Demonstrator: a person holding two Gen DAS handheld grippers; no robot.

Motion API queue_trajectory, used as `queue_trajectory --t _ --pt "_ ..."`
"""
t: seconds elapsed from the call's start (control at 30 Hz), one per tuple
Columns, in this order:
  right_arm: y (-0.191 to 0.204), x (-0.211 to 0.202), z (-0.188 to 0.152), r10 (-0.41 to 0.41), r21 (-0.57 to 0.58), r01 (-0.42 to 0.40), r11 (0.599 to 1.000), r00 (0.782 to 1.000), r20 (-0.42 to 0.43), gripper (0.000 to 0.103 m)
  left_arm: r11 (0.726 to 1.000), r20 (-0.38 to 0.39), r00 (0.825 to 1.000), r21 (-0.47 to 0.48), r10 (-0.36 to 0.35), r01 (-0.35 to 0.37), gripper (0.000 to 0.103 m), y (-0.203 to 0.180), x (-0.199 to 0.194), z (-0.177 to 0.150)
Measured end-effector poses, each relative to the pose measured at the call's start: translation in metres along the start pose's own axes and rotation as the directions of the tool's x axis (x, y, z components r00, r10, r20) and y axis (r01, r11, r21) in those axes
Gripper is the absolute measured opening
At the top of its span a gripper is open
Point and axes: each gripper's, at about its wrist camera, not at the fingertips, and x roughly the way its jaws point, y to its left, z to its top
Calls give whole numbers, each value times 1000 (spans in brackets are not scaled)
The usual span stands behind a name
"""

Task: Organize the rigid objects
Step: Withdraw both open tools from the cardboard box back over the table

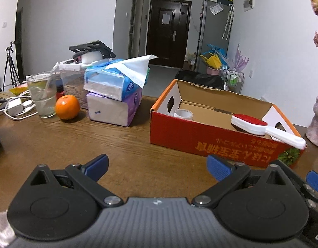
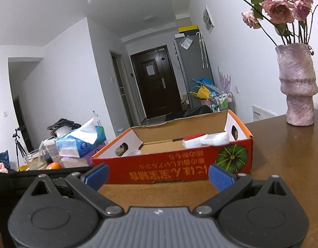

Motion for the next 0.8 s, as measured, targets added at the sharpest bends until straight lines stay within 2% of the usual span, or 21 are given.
queue_trajectory --t 0.17,0.33,0.6,0.8 --pt "-1 -23 -7 -4 -1 4 1000 1000 -7 103 999 52 998 46 23 -26 103 1 -29 -14" --pt "-9 -48 -12 -13 4 14 1000 1000 -12 103 997 85 995 52 54 -58 103 14 -50 -22" --pt "-27 -89 -19 -45 2 45 999 999 -4 103 995 94 991 10 95 -96 103 43 -74 -30" --pt "-23 -122 -16 -43 -37 43 998 999 16 103 996 95 992 14 83 -85 103 51 -99 -35"
